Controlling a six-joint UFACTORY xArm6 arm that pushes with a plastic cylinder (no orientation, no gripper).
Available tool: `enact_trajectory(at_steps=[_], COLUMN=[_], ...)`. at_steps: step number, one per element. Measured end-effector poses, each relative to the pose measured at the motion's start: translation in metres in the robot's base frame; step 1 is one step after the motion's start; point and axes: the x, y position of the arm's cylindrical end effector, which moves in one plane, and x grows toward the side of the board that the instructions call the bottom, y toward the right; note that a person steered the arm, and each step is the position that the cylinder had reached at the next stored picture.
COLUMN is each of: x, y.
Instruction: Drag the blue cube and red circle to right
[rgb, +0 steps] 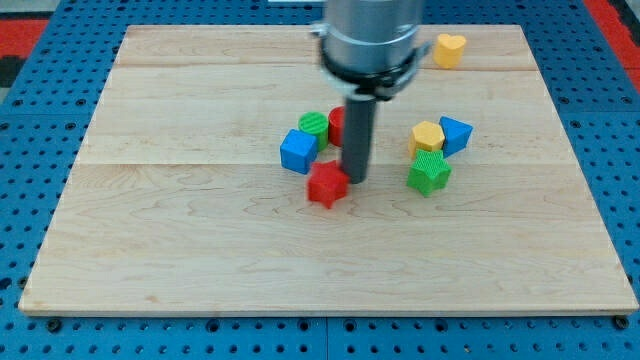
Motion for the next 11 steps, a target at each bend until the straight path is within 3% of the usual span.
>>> enact_trajectory(at_steps=[1, 3, 7, 11], x=[0.003, -0.036, -0.068, -0.074], y=[-0.063, -0.070, -0.046, 0.004])
